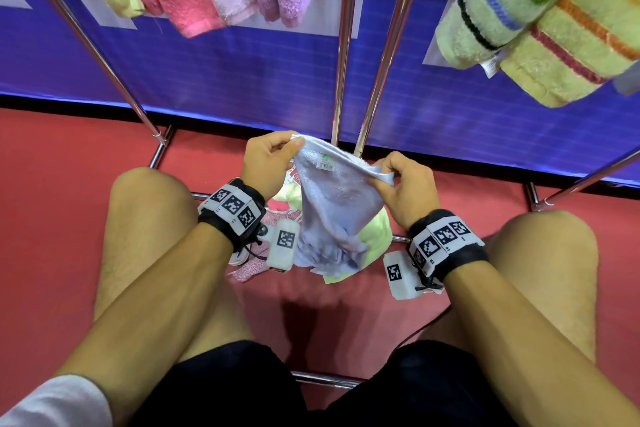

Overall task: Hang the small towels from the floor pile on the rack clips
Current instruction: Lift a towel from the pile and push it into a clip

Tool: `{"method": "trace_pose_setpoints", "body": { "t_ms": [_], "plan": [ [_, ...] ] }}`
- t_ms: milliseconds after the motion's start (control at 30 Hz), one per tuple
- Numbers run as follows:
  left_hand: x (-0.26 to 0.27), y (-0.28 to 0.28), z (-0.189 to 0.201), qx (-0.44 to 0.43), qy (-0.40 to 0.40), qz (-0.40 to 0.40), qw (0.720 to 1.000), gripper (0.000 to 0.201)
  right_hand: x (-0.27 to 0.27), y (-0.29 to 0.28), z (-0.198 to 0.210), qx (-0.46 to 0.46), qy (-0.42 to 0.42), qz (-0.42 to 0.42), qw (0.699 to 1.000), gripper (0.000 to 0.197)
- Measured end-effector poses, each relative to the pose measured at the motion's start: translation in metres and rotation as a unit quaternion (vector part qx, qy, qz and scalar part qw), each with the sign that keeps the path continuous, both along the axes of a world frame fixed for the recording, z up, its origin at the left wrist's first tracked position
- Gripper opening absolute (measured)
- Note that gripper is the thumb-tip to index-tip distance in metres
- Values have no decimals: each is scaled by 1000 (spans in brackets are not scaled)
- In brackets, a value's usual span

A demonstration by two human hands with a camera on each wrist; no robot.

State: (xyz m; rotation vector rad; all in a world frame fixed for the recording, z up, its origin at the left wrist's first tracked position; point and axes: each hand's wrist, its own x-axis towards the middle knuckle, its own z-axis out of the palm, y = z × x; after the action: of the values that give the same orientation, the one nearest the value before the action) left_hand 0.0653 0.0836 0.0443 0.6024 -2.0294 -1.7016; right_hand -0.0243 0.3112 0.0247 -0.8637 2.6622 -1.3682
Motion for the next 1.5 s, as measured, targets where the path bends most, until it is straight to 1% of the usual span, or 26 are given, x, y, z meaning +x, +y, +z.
{"method": "trace_pose_setpoints", "body": {
  "t_ms": [67,167,233,300,400,467,500,533,600,667,733,833,967,1100,1200,1233,1367,1500],
  "plan": [
    [0,0,0,-1,0,4,1000,11,-1,2,0,60,18,21,998,23],
    [0,-1,-1,1,3,2,1000,9,-3,4,1,194,25,22,980,19],
    [1,0,0,-8,-4,-1,1000,9,-3,4,1,237,19,17,971,14],
    [2,2,2,-17,-3,-1,1000,10,-3,5,0,218,38,3,975,18],
    [2,1,3,-21,0,12,1000,10,-1,5,3,87,112,-31,989,19],
    [2,-1,4,-21,-4,20,1000,10,1,3,7,0,145,-61,988,12],
    [2,-1,5,-19,-4,18,1000,11,2,2,8,-35,136,-76,987,9],
    [2,0,6,-19,-3,15,1000,11,2,1,10,-58,115,-90,988,11],
    [2,3,7,-22,-6,12,1000,13,1,-1,10,-83,49,-110,989,17],
    [1,5,6,-16,-10,13,1000,12,0,-1,9,-103,-8,-105,989,23],
    [0,5,5,-2,-13,8,1000,10,-1,0,9,-86,-24,-79,993,28],
    [-1,5,2,9,-21,4,1000,12,-3,2,11,-36,-17,-49,998,10],
    [-2,5,0,13,-25,6,1000,15,-4,2,13,-48,-38,-49,997,12],
    [-1,7,2,19,-33,12,999,14,-4,2,15,-91,-48,-86,991,17],
    [0,10,-2,-3,-53,20,998,13,-2,2,15,-66,-31,-95,993,10],
    [1,13,-4,-14,-61,16,998,13,-1,3,16,-51,-28,-92,994,7],
    [3,28,-11,-30,-87,-24,995,12,7,-1,17,6,-33,-51,998,13],
    [0,43,-12,12,-101,-43,994,12,13,-6,17,-28,-65,-24,997,13]
  ]
}}
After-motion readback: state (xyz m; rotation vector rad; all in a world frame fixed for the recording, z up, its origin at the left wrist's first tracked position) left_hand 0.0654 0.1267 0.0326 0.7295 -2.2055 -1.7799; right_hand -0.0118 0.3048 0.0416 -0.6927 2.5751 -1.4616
